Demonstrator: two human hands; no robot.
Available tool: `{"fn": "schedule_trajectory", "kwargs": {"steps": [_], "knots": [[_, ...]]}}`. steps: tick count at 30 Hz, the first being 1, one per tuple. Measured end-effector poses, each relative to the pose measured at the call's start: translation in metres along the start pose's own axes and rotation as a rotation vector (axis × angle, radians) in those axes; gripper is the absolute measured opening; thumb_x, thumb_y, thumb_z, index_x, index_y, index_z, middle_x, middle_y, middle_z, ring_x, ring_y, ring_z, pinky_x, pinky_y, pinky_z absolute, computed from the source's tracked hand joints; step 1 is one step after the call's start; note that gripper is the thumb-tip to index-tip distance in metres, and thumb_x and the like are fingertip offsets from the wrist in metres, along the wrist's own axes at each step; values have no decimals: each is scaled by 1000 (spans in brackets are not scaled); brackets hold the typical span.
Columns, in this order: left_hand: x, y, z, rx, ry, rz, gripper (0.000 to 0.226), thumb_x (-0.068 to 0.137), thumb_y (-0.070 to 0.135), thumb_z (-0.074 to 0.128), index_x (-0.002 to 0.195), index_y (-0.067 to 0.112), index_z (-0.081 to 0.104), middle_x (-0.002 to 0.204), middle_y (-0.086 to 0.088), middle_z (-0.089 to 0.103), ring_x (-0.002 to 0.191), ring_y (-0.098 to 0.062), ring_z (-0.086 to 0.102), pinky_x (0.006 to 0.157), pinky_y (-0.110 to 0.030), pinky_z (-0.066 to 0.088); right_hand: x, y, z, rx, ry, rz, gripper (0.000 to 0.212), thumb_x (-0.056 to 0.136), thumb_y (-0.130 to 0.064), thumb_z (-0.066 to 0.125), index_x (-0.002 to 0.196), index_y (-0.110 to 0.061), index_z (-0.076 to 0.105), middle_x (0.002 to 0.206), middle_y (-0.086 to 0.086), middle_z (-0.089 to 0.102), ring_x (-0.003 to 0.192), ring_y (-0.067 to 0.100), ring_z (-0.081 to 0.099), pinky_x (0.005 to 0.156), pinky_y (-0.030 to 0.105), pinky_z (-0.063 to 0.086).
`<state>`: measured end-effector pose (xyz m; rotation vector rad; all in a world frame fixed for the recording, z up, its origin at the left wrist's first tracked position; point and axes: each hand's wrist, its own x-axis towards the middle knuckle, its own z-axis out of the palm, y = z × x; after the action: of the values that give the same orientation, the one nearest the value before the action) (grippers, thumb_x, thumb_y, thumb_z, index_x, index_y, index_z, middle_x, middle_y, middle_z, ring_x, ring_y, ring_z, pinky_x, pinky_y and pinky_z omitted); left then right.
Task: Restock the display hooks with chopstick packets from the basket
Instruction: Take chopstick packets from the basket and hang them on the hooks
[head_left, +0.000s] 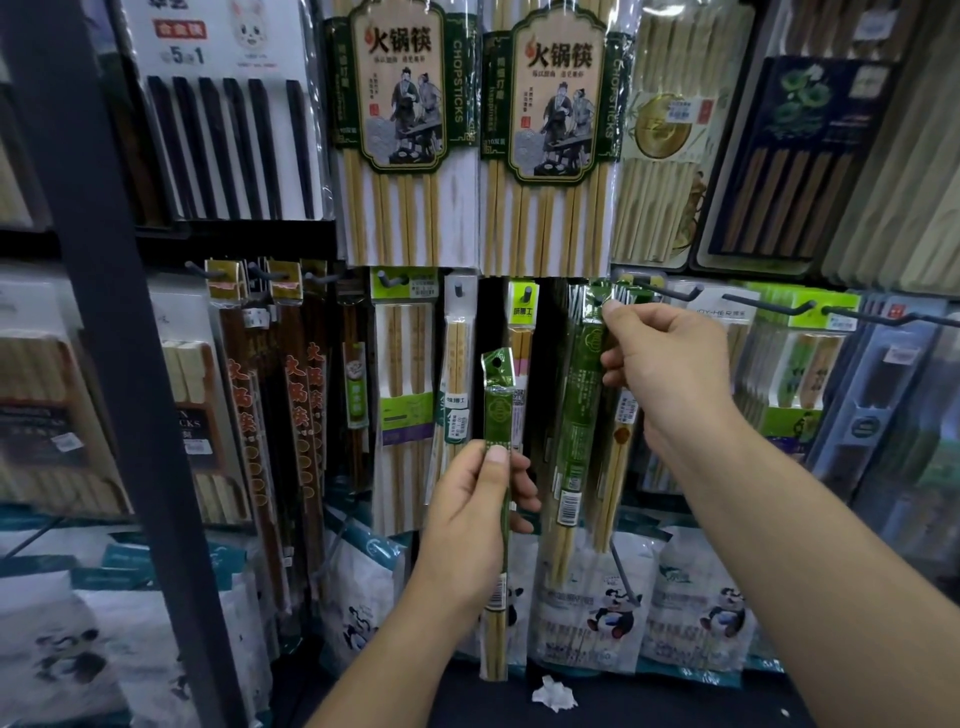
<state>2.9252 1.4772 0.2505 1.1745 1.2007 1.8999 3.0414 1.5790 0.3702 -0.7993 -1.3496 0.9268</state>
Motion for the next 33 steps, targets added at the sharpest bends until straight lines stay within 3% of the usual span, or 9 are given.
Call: {"fn": "schedule_trajectory", "kwargs": {"steps": [4,9,13,17,21,25,27,30,33], "knots": [[1,-2,-1,10,6,0,30,108,25,44,95,13,67,78,2,63,73,-13,60,64,-33,51,1,3,-1,-113,11,-66,22,96,-27,69,75,-23,72,51,-5,64,48,6,59,57,27,52],[1,0,-1,4,-8,11,25,107,24,48,106,25,73,77,5,59,72,-11,59,63,-29,53,-4,6,-10,-350,29,-208,22,94,-36,68,73,-29,73,57,-7,68,62,11,67,79,41,61],[2,1,1,-41,-18,-3,27,105,14,51,118,35,61,75,6,63,71,-12,62,61,-26,53,-13,12,-21,-379,14,-216,16,93,-36,71,77,-32,71,64,-10,68,65,6,66,67,32,58],[6,5,11,-84,-18,-2,29,103,11,54,126,29,58,75,12,67,72,-9,68,60,-24,56,-27,16,-25,-227,-192,-178,17,96,-31,68,81,-28,76,71,-8,73,54,4,62,52,15,47],[12,11,24,-90,-39,24,28,102,12,57,118,35,61,81,18,68,78,-10,69,63,-28,60,-28,11,-25,-118,-316,-120,14,95,-28,71,83,-26,77,67,-7,72,52,5,58,48,12,42],[20,22,34,-34,-71,56,37,103,11,58,104,46,70,77,19,67,77,-9,68,68,-34,64,-20,2,-24,-74,-295,-114,15,95,-23,71,80,-23,75,57,-3,64,52,7,58,48,14,43],[29,27,36,78,-71,100,45,103,15,60,92,57,72,77,18,68,77,-3,65,76,-26,60,-13,-2,-21,-74,-250,-115,15,96,-22,69,82,-22,74,55,-5,63,51,6,57,48,15,43],[40,29,39,210,-36,146,24,99,17,66,93,41,70,80,10,65,72,5,59,70,-13,51,-3,-4,-17,-101,-144,-107,20,98,-24,66,79,-22,72,50,-14,61,46,1,55,47,13,42],[46,26,39,287,-21,139,20,97,16,68,93,36,67,79,8,64,68,6,58,68,-16,52,5,-6,-13,-149,-96,-129,26,98,-26,66,72,-22,70,53,-16,64,46,1,55,51,17,46]]}}
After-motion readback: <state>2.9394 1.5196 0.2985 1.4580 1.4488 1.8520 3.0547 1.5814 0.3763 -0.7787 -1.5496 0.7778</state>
